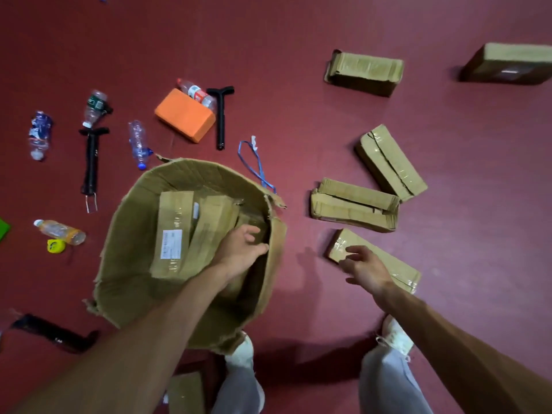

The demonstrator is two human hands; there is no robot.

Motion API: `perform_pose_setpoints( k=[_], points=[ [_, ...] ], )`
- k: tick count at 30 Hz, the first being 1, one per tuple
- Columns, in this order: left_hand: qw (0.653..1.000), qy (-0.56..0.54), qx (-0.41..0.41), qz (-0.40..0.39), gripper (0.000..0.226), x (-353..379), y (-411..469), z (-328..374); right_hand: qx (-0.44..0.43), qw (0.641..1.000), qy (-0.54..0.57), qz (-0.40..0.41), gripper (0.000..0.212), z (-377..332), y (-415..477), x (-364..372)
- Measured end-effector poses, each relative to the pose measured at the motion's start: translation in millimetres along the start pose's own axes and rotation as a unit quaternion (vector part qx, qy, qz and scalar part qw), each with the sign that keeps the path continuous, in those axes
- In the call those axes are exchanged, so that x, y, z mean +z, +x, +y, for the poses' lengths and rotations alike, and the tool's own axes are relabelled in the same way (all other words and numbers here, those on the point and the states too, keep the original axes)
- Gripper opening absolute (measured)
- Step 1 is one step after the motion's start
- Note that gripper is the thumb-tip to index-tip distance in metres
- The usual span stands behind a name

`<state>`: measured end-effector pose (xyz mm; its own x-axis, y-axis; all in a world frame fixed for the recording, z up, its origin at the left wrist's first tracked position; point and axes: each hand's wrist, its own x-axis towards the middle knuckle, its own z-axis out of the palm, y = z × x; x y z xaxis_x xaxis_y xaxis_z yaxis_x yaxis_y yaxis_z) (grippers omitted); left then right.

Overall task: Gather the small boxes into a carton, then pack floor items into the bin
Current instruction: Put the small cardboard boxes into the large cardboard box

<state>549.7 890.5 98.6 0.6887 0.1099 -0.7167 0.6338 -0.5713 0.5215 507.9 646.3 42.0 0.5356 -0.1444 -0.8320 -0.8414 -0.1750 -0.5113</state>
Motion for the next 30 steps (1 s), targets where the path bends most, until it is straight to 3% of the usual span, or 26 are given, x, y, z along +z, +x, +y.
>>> perform_pose_setpoints(
  k=[6, 10, 12, 15, 19, 23, 25, 27, 28, 30],
  points=[
    [0.998, -0.043, -0.053, -0.004, 0.027, 135.5, 31.2, 59.9, -0.029, 0.991, -0.127, 0.016, 0.042, 32.9, 62.4, -131.0],
    [0.995, 0.044, -0.074, -0.044, 0.031, 213.8, 67.0, 50.8, -0.016, 0.983, -0.182, 0.027, 0.045, 69.9, 110.0, -178.1],
    [0.993, 0.077, -0.072, -0.057, 0.037, 242.7, 84.3, 41.6, -0.013, 0.978, -0.204, 0.029, 0.047, 89.4, 134.8, -184.7],
    [0.987, 0.039, -0.135, -0.082, 0.036, 283.5, 120.9, 15.5, -0.02, 0.966, -0.255, 0.029, 0.048, 120.1, 177.2, -182.6],
    [0.959, -0.021, -0.233, -0.161, 0.018, 338.6, 166.7, -21.5, -0.035, 0.949, -0.31, 0.03, 0.046, 158.7, 239.1, -165.0],
    [0.942, -0.097, -0.291, -0.135, 0.008, 386.4, 198.9, -62.1, -0.065, 0.939, -0.336, 0.024, 0.052, 190.4, 292.1, -142.0],
    [0.936, -0.165, -0.294, -0.105, 0.03, 402.3, 210.2, -83.5, -0.071, 0.93, -0.361, 0.015, 0.052, 203.3, 306.9, -129.4],
    [0.92, -0.258, -0.287, -0.063, 0.086, 413.1, 221.0, -105.4, -0.084, 0.918, -0.385, 0.036, 0.044, 211.8, 313.9, -118.7],
    [0.908, -0.294, -0.295, -0.045, 0.103, 416.2, 226.0, -118.2, -0.084, 0.916, -0.391, 0.041, 0.04, 213.7, 314.3, -113.6],
    [0.889, -0.345, -0.302, -0.02, 0.106, 414.5, 233.8, -138.2, -0.07, 0.917, -0.393, 0.029, 0.039, 214.0, 309.9, -100.6]
  ],
)
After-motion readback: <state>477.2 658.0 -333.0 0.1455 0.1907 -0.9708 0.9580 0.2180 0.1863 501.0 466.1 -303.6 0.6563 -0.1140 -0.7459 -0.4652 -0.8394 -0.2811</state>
